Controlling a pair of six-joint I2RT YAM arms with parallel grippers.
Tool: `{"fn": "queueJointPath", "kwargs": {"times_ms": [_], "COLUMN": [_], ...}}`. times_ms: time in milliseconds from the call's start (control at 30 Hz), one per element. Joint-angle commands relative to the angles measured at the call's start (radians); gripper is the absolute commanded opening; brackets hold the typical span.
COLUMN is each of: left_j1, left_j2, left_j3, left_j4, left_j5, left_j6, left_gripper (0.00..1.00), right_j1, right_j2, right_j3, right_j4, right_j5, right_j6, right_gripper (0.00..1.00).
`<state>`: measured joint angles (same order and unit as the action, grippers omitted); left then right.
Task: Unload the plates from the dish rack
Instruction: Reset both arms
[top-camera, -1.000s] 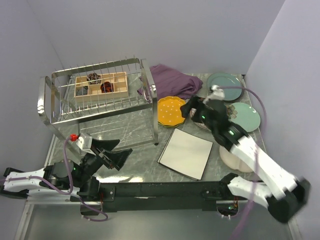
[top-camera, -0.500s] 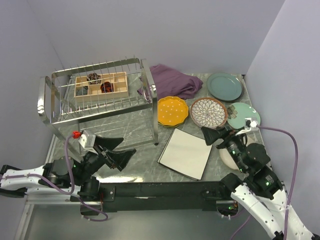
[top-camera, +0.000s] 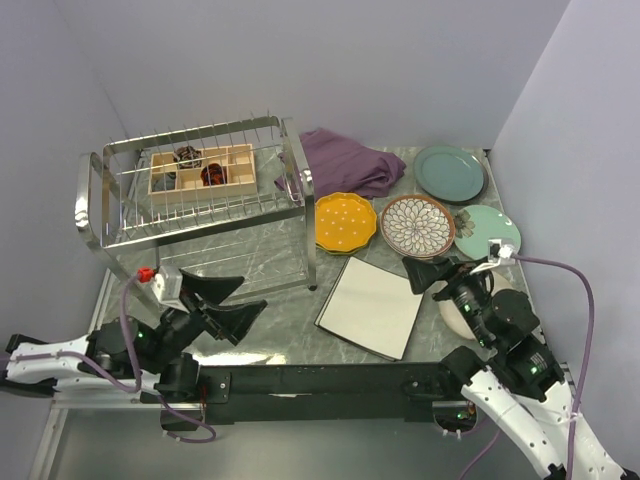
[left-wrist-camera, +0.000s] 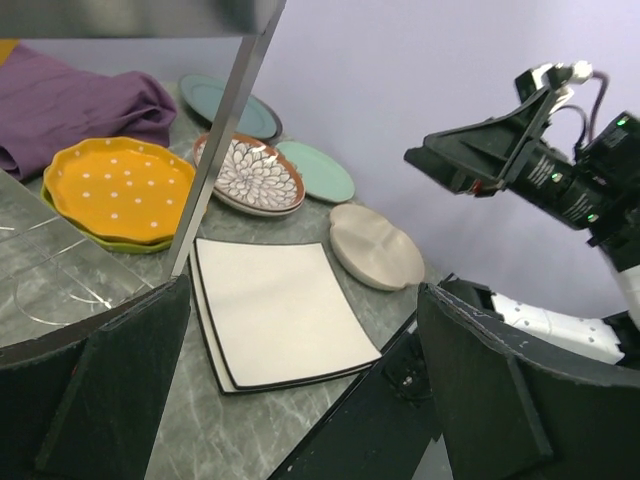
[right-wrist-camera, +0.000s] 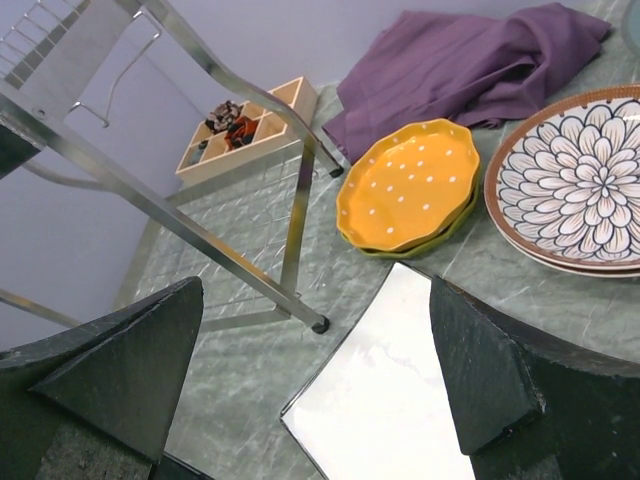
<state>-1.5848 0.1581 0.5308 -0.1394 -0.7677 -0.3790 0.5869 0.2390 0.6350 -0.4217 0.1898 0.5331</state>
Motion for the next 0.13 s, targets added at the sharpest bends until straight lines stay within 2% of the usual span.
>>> {"fn": "queueJointPath", "kwargs": {"times_ms": [0, 100], "left_j1": [-0.003, -0.004], "left_j2": [-0.051, -0.072], "left_j3": [-0.014, -0.022], "left_j4": [0.041, 0.038], "left_j5": [0.028, 0.027], "left_j6": [0.020, 0.019], "left_gripper": [0.99, 0.99], "right_j1": [0.007, 0.007], "right_j2": [0.005, -0.003], "right_j3": [0.011, -0.003], "right_j4": [0.009, 0.021], "right_j5": [0.011, 0.010], "right_j6": [-0.021, -0.022], "right_gripper": [1.00, 1.00]}}
